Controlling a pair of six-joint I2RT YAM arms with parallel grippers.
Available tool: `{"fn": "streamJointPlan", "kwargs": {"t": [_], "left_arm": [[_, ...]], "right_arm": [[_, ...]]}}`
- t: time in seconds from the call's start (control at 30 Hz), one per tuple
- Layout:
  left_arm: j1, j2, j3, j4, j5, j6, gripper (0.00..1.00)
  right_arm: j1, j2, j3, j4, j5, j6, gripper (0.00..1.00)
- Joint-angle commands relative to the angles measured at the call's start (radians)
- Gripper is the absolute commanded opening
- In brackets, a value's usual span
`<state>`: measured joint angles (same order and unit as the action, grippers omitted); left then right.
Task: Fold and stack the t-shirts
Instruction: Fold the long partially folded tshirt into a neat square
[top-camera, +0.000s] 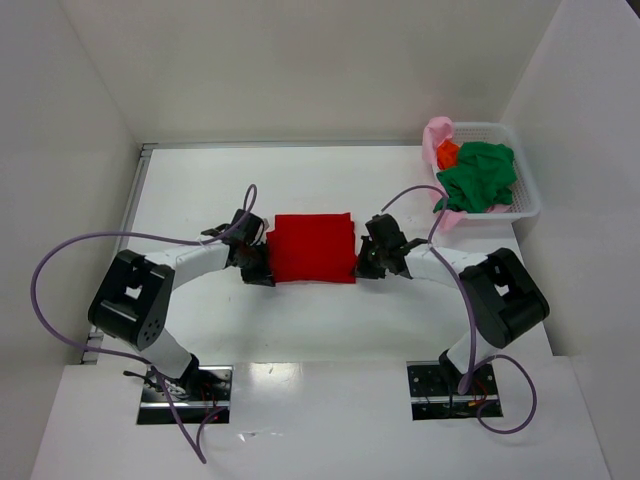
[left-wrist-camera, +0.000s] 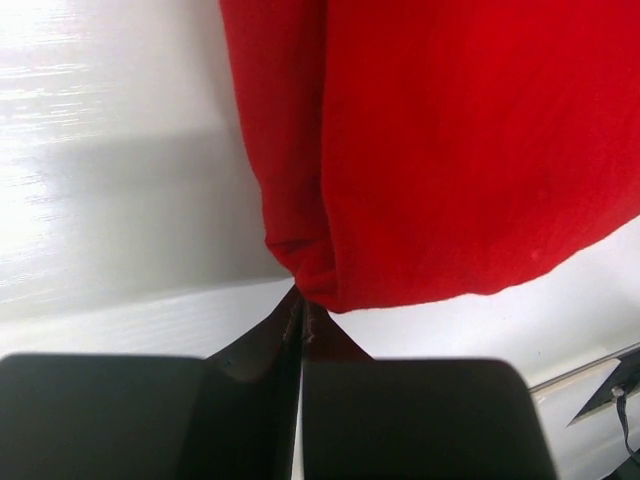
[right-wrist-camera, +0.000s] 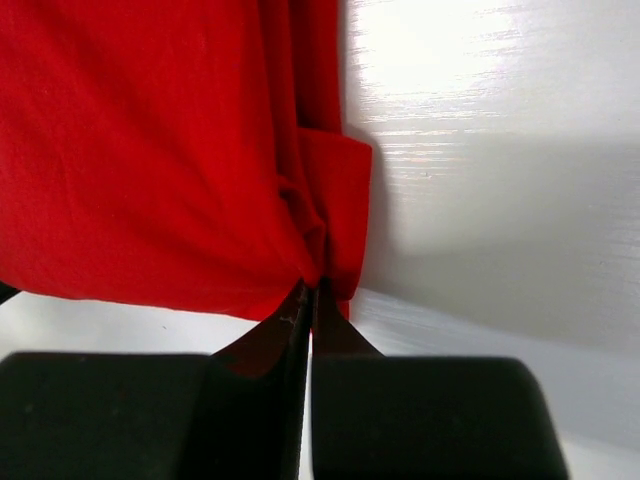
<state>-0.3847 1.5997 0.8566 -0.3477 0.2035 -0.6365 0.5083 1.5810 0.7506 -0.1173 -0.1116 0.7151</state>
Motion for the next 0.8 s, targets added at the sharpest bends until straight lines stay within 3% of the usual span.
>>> {"fn": "streamJointPlan", "kwargs": {"t": [0.0, 0.63, 0.77], "left_arm": [[0.0, -0.026, 0.018, -0.016, -0.05, -0.008, 0.0], [0.0, -0.066, -0.01, -0.1, -0.131, -0.017, 0.0], [0.0, -0.057, -0.01, -0.088, -0.079, -0.006, 0.0]], "right_arm": [[0.009, -0.012, 0.029, -0.054, 0.093, -0.016, 0.0], [-0.011, -0.082, 0.038, -0.116, 0.155, -0.016, 0.0], [-0.011, -0.082, 0.038, -0.107, 0.112, -0.016, 0.33]]}}
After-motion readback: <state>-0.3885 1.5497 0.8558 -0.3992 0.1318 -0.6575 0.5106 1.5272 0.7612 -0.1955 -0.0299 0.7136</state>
